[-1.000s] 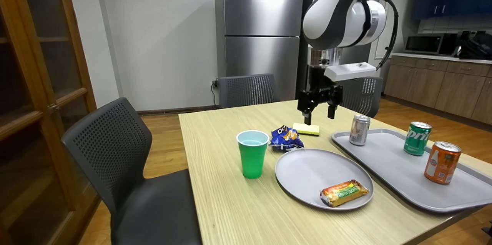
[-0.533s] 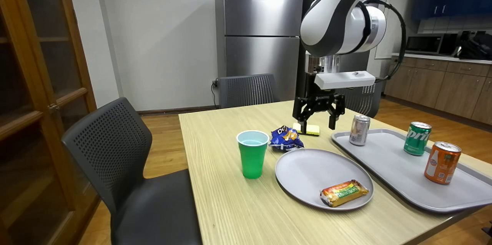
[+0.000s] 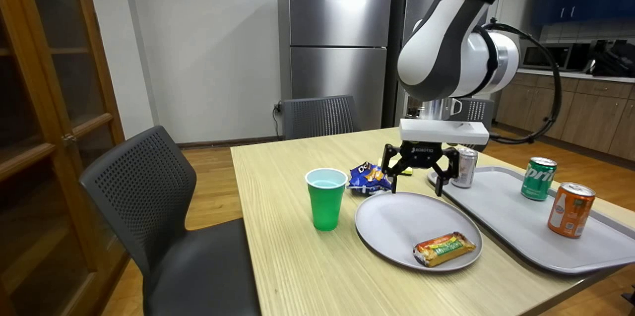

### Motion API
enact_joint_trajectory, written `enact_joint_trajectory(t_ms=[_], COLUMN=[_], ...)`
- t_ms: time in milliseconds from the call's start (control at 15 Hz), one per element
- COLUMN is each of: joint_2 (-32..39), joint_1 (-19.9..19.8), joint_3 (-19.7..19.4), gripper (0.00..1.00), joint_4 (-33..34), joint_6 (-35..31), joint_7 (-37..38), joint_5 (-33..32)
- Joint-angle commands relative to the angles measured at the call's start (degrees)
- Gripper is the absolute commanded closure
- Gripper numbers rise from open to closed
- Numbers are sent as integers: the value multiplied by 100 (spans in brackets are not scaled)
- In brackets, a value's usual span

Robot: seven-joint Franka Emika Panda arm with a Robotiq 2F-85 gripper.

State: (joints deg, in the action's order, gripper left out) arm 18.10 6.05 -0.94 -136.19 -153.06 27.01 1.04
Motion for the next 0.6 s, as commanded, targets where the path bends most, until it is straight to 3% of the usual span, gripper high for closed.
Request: enact_joint_trajectory(t_ms=[0, 133, 200, 533], joint_2=[-297, -297, -31, -75], joint_1=[187, 104, 162, 158], joint_3=[-94, 46, -86, -48], gripper=[0, 0, 0, 0], joint_4=[-468, -555, -288, -374], joint_6=[-187, -235, -139, -172], joint_7=[549, 300, 342, 340], joint_5=[265, 489, 288, 394])
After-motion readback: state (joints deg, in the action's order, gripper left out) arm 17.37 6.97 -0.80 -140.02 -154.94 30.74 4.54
